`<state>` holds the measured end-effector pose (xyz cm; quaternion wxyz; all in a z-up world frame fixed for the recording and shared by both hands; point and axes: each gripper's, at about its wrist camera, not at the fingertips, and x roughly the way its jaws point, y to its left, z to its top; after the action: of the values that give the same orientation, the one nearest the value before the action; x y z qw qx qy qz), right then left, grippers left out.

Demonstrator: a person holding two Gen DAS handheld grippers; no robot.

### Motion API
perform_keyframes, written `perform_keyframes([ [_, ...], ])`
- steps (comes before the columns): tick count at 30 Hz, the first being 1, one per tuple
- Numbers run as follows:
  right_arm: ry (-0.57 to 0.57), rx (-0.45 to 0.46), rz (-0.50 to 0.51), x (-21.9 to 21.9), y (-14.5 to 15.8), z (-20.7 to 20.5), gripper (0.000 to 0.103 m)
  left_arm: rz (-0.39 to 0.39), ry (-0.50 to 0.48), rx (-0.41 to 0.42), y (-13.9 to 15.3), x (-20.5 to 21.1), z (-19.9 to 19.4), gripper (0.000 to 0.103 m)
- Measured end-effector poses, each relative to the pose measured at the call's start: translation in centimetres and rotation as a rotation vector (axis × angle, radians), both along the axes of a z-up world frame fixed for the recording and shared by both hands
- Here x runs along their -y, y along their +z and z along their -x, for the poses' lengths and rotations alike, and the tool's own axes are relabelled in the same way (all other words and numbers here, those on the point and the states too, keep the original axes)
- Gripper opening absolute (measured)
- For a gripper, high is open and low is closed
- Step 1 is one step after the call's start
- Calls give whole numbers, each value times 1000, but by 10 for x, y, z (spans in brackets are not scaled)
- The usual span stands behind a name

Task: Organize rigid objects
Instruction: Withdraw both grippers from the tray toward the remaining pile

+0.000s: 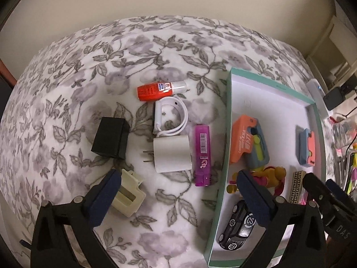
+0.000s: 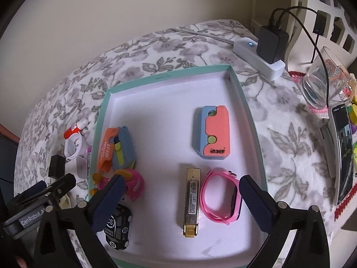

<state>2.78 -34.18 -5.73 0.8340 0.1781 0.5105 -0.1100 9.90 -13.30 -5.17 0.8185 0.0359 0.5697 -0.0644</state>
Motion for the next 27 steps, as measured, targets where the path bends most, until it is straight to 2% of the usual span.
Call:
perform_keyframes([
  [8, 76, 60, -52, -21, 12, -7, 103, 38, 77, -34, 4, -25, -11, 103],
  [11, 105, 63, -27, -37, 15, -10, 103, 46, 119, -33, 9, -42, -16, 103],
  [23, 237, 112, 10, -103, 31, -22, 103, -43, 322, -8, 27, -135, -34, 103],
  [27, 270, 102, 18, -122, 27, -29, 103, -23, 366, -37, 23, -157, -35, 103],
])
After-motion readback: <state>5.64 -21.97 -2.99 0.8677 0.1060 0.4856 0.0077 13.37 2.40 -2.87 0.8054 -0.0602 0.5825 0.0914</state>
